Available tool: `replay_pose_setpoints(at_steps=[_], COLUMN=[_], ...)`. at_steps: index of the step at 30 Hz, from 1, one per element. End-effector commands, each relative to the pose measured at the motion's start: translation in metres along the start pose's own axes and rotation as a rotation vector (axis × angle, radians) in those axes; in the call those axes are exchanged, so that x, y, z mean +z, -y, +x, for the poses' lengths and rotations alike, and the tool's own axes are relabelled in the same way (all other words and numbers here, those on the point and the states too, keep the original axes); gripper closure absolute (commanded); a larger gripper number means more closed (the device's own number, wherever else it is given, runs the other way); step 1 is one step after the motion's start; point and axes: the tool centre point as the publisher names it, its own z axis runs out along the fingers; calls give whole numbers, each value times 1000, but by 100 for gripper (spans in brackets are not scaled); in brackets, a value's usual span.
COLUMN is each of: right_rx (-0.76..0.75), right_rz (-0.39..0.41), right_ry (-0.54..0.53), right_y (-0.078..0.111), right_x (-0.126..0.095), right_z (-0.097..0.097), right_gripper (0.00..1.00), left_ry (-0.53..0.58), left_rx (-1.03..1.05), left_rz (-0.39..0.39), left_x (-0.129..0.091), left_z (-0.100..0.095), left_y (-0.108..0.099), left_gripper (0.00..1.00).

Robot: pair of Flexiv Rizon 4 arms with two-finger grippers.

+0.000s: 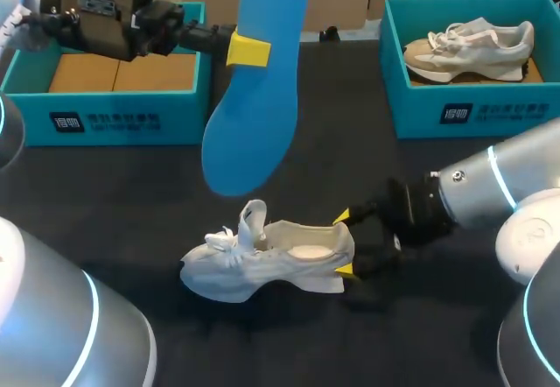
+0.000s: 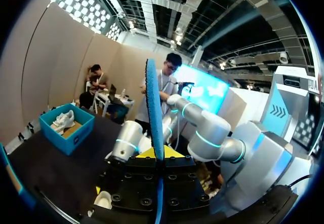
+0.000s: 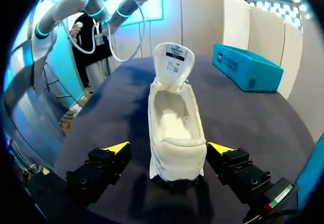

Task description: Take the shoe out of the shoebox, open the shoe tongue, remove and reinsert the insole, then place the shoe into the shoebox

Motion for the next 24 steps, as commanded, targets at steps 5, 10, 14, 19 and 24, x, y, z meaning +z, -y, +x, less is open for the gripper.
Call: replay_pose_setpoints(at_steps=[5,10,14,19,24], right_rx=[6,20,90,181,229], right_rz=[271,302,389,493,635], right_ry=[14,15,26,0,-17], right_y=[-5,-9,-24,-38,-48], right_x=[-2,-1,-4,-5,2], right_z=[6,4,4,5,5], right_gripper=[0,0,0,0,0], left_ry=[-2,-2,-2,-2,-2], left_rx=[0,0,0,0,0], left_rz=[-5,-5,-5,-5,-5], left_x=[1,1,1,1,1], left_z=[-2,-2,-2,-2,-2], left_y=[2,2,2,2,2], left_gripper=[100,100,100,100,100])
